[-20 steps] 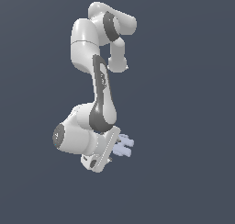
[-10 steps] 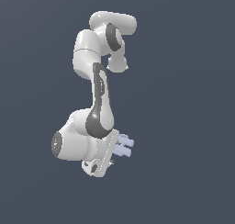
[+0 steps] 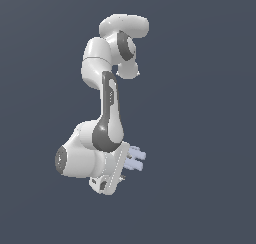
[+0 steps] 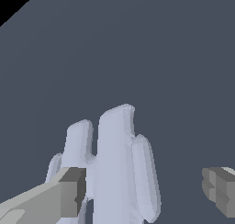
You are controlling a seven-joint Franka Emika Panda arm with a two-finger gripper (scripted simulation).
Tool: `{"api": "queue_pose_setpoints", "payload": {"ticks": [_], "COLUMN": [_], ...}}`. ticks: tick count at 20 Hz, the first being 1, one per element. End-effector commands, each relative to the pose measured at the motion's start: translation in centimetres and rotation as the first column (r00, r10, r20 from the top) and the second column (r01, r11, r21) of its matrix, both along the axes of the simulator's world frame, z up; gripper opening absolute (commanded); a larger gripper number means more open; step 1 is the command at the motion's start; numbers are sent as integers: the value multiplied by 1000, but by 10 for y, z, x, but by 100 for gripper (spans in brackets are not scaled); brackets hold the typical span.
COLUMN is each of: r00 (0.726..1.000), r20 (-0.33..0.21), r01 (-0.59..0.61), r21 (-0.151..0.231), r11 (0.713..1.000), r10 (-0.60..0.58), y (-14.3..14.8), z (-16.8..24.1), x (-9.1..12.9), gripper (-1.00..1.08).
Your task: Pick up the object and move it to a goal position.
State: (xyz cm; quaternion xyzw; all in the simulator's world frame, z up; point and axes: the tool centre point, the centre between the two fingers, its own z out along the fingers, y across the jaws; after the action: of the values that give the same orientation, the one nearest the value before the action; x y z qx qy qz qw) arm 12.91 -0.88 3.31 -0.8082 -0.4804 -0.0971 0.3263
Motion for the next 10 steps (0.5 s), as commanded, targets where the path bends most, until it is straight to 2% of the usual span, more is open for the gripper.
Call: {"api": "queue_pose_setpoints", "payload": {"ticks": [1, 4, 5, 10], "r00": [1000, 1000, 1000, 1000], "r20": [-7, -7, -7, -7], "r01": [-13, -13, -13, -13], "r21": [9, 9, 9, 9], "r11": [1000, 1000, 1000, 1000], "r10": [13, 13, 13, 13], "y": [10, 10, 10, 10], "z": [-5, -5, -5, -5], "x": [-2, -2, -2, -2], "gripper": [108, 108, -100, -100]}}
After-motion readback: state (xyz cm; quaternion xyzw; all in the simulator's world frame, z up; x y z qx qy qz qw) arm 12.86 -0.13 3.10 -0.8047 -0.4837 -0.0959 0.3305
